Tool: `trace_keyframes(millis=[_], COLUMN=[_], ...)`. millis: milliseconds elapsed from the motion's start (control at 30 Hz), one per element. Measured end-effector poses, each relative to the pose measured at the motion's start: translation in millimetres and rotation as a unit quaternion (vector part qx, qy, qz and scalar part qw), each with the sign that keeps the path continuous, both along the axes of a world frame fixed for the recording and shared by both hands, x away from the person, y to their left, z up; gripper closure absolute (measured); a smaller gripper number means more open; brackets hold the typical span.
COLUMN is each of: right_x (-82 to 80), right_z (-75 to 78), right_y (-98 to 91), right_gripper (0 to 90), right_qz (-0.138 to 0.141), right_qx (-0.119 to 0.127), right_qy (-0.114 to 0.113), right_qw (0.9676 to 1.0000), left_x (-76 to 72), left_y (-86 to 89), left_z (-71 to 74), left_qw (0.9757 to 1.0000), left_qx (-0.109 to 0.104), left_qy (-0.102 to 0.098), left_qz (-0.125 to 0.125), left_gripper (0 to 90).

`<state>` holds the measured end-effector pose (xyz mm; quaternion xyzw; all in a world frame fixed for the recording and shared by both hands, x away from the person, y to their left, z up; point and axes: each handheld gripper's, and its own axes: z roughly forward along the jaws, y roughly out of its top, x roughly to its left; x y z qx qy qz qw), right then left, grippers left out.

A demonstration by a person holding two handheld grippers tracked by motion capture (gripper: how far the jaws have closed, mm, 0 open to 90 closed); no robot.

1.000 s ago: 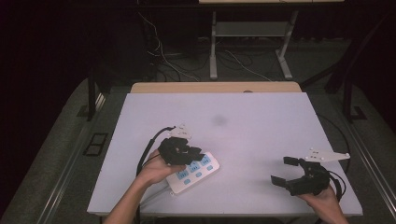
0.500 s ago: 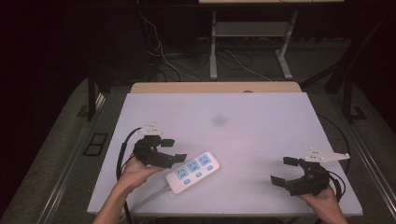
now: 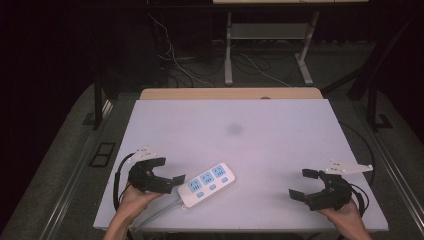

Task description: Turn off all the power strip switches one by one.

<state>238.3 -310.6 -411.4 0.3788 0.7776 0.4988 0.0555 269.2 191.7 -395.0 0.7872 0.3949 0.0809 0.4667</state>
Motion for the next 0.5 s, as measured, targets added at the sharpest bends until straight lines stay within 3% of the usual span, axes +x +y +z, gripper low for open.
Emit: trace_keyframes(millis=[300,500], right_x=[-0.6,-2.1], right_z=[-0.6,-0.7], right_y=[0.3,0.3], right_gripper=[0.6,0.6], right_qz=[0.0,0.0], right_qx=[0.001,0.001], right_qy=[0.003,0.003], right_qw=[1.0,1.0], left_x=[-11.1,-11.9], left_y=[0.8,1.9], left_z=[-22.8,-25.7], left_qw=[0.9996,0.9996], left_qx=[-0.025,-0.023], left_qy=[-0.005,-0.01], left_qz=[0.013,0.016], left_gripper=[0.0,0.0])
